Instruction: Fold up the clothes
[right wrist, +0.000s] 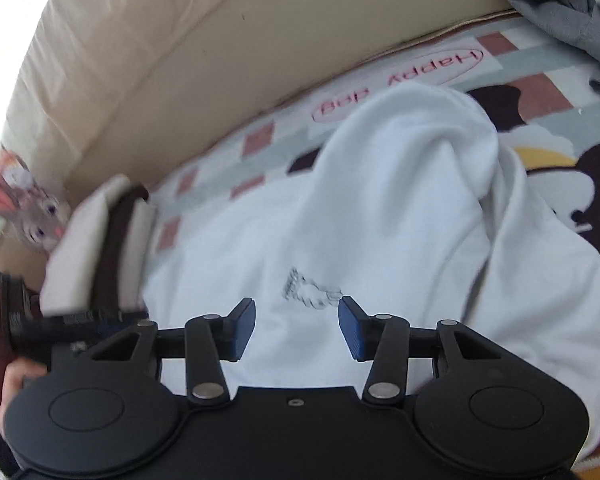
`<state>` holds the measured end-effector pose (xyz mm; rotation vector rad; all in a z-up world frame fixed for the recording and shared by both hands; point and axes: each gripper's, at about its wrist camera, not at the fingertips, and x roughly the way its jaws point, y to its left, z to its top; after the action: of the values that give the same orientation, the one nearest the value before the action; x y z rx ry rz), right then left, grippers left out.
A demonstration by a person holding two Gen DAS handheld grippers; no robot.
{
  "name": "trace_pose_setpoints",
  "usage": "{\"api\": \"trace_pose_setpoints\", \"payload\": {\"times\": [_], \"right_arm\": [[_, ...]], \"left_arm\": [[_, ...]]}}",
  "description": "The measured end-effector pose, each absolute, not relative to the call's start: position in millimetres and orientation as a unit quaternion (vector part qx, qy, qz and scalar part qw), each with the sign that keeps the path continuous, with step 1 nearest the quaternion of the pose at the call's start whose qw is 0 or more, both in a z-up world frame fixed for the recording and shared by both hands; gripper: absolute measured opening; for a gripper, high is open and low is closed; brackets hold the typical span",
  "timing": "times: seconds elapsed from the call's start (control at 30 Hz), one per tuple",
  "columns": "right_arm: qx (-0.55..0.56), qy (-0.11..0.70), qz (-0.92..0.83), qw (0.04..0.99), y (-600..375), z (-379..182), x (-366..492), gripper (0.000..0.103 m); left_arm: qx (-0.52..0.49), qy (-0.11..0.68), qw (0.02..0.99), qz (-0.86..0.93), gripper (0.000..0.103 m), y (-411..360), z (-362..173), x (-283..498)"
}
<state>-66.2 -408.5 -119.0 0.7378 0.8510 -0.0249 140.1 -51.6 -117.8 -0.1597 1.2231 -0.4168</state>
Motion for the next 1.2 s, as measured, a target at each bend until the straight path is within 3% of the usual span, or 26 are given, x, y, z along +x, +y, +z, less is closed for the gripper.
{"api": "trace_pose_setpoints", "payload": {"times": [0.2,0.23,0.33,0.5,0.6,0.67,0.73,0.97,1.03,1.2], "right_arm": [[0.39,0.403,0.057,0.826,-398.6,-111.1,-74.0,0.052],[0.393,0.404,0.054,0.825,-397.8,-113.9,-73.1,0.052],[0.408,0.41,0.054,0.814,-394.1,-122.9,-70.1,0.052],[0.443,0.41,0.072,0.794,-387.7,-135.0,-66.7,0.052],[0.434,0.413,0.073,0.797,-386.5,-133.3,-67.8,0.052],[0.429,0.415,0.066,0.799,-387.4,-133.6,-67.7,0.052],[0.427,0.413,0.057,0.802,-391.6,-132.6,-67.4,0.052],[0.42,0.406,0.025,0.811,-406.5,-129.1,-66.0,0.052],[0.418,0.404,0.016,0.813,-410.8,-128.0,-65.7,0.052],[0.336,0.409,0.031,0.848,-422.0,-94.1,-19.8,0.052]], "left_arm": [[-0.146,0.584,0.773,-0.202,0.066,-61.0,-143.7,162.8],[-0.158,0.581,0.771,-0.206,0.069,-62.3,-145.6,164.0],[-0.184,0.572,0.77,-0.216,0.09,-66.4,-150.7,163.4],[-0.16,0.55,0.788,-0.226,0.089,-77.5,-151.5,147.4],[-0.155,0.543,0.797,-0.214,0.08,-80.6,-151.0,147.4],[-0.168,0.547,0.793,-0.21,0.037,-79.9,-150.1,150.6],[-0.15,0.555,0.791,-0.208,0.015,-82.1,-146.5,153.7],[-0.043,0.455,0.835,-0.306,0.01,-110.8,-86.6,104.0],[-0.061,0.44,0.819,-0.363,0.01,-116.3,-68.7,86.6],[-0.05,0.459,0.785,-0.412,0.01,-135.3,-55.9,57.9]]}}
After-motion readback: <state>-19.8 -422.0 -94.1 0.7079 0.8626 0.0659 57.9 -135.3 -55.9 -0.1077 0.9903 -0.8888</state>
